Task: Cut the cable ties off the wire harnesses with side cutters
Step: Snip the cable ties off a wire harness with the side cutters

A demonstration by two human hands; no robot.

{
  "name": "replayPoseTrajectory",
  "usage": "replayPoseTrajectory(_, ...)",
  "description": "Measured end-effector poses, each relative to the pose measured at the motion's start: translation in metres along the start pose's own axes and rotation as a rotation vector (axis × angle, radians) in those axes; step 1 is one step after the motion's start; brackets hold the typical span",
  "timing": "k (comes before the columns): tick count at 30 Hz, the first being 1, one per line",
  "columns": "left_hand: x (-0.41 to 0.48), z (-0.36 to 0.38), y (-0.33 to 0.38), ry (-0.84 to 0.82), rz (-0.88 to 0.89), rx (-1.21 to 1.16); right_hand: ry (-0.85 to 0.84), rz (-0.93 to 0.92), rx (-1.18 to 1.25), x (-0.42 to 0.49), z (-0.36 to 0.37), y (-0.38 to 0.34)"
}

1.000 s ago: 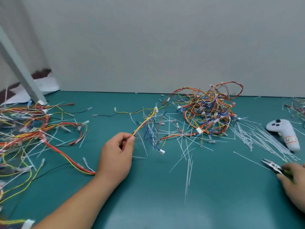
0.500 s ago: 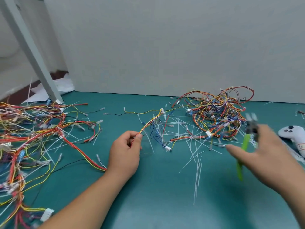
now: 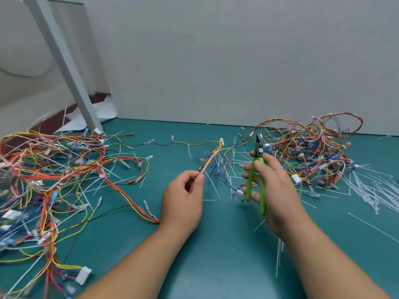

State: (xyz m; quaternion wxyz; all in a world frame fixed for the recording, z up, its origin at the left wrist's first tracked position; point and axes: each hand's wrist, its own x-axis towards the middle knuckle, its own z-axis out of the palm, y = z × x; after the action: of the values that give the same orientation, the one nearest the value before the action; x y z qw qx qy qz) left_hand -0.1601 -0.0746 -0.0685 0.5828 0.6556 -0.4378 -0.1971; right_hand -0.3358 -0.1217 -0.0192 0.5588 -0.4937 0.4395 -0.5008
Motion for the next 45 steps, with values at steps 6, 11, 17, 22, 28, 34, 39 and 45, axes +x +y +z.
replayPoseTrajectory(6, 0.019, 0.009, 0.027, -0.018, -0.044, -0.058, -0.133, 0.004, 0.450, -0.002, -0.006, 0.019)
replayPoseTrajectory(11, 0.043, 0.016, 0.060, 0.007, -0.340, -0.331, -0.208, -0.009, 0.585, 0.000, -0.014, 0.021)
replayPoseTrajectory(17, 0.051, 0.020, 0.071, -0.182, -0.615, -0.817, -0.355, 0.116, 0.523, 0.001, -0.007, 0.026)
replayPoseTrajectory(22, 0.040, 0.010, 0.060, -0.355, -0.488, -0.841, -0.392, 0.140, 0.564, 0.002, -0.002, 0.031)
replayPoseTrajectory(28, 0.021, -0.005, 0.045, -0.383, 0.009, 0.050, -0.378, 0.144, 0.553, 0.007, 0.000, 0.032)
replayPoseTrajectory(34, -0.001, -0.018, 0.034, -0.419, 0.221, 0.755, -0.367, 0.147, 0.614, 0.012, -0.007, 0.027)
replayPoseTrajectory(39, -0.006, -0.019, 0.021, -0.373, 0.194, 0.484, -0.364, 0.142, 0.622, 0.016, -0.010, 0.024)
replayPoseTrajectory(45, -0.007, 0.003, 0.026, -0.442, 0.264, 0.429, -0.397, 0.135, 0.554, 0.012, -0.006, 0.027)
